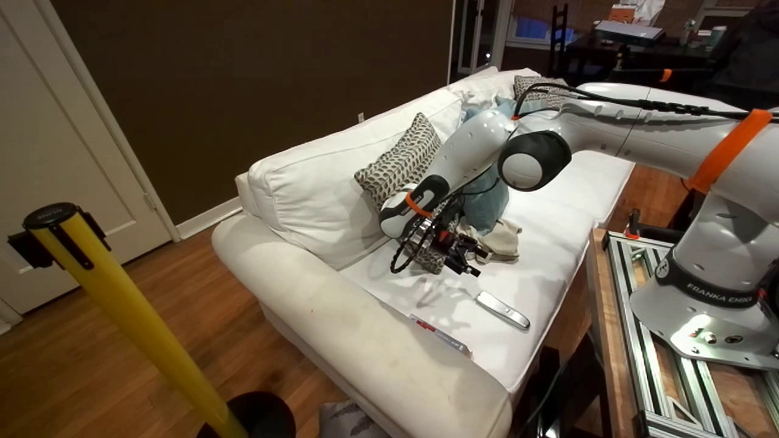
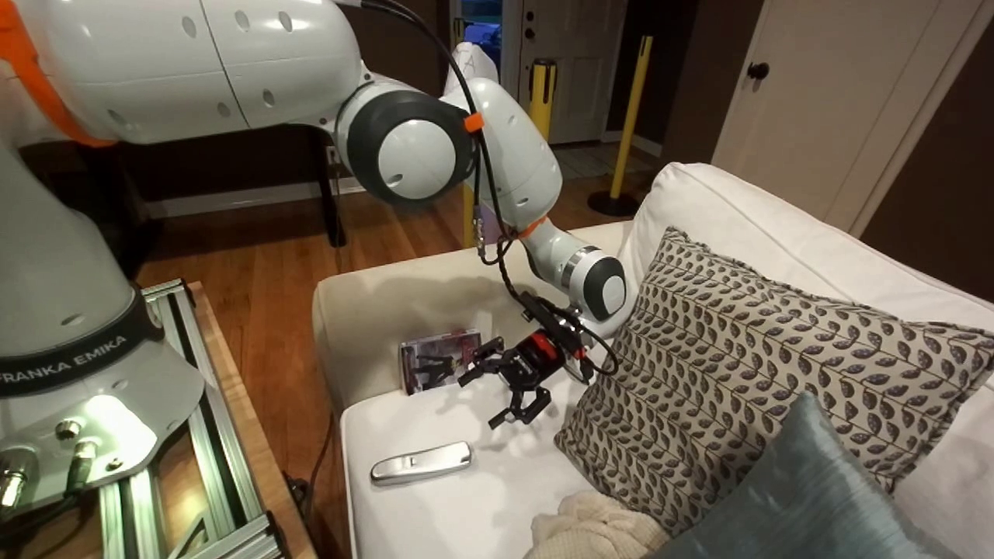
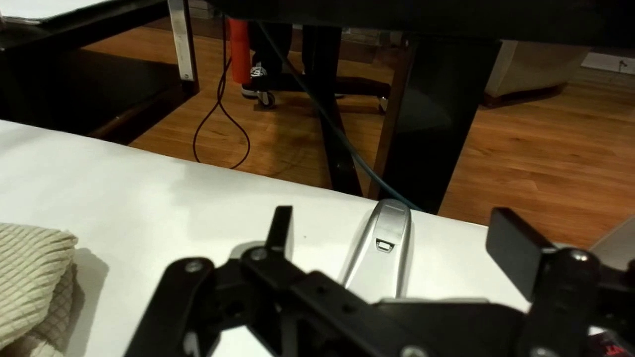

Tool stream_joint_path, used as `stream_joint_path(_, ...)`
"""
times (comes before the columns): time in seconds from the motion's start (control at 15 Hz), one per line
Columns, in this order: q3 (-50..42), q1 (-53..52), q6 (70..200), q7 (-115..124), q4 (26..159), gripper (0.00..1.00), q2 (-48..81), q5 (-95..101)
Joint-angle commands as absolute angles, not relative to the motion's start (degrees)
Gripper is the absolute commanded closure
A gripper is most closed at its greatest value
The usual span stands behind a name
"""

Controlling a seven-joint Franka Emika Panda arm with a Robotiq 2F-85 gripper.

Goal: Flip the remote

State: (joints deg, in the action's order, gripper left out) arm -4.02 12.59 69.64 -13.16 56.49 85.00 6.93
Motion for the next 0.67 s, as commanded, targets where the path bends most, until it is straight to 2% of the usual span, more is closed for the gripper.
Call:
stream_joint_path(0.0,-2.94,12.64,69.31,-15.56,54.97,0.0,85.24,7.25)
stream_joint_path(0.33,-1.23,12.27,70.65,-17.94,53.92,0.0,84.2,6.75)
stream_joint_path(0.6,-0.14,11.18,79.94,-17.76,58.66,0.0,80.07,7.29)
